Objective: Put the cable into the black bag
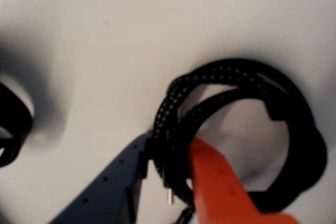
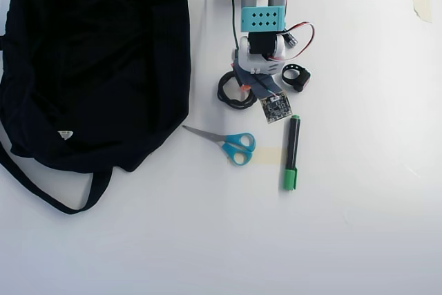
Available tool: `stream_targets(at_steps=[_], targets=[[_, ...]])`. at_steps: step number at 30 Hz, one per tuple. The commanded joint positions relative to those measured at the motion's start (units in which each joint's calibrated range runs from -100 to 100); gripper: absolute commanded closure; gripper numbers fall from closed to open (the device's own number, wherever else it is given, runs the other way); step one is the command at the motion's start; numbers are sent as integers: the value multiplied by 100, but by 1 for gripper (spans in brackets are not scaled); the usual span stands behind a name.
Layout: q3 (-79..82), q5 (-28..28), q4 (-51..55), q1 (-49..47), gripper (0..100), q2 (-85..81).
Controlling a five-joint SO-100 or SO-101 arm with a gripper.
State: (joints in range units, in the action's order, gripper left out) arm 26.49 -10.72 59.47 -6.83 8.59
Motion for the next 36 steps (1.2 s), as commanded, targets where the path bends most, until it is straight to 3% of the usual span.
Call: stream_targets(at_steps=[1, 27, 36], targets=[[-134, -29, -64, -42, 95, -13], [-421, 18, 48, -117, 98, -154], [-1535, 18, 1504, -267, 98, -154]])
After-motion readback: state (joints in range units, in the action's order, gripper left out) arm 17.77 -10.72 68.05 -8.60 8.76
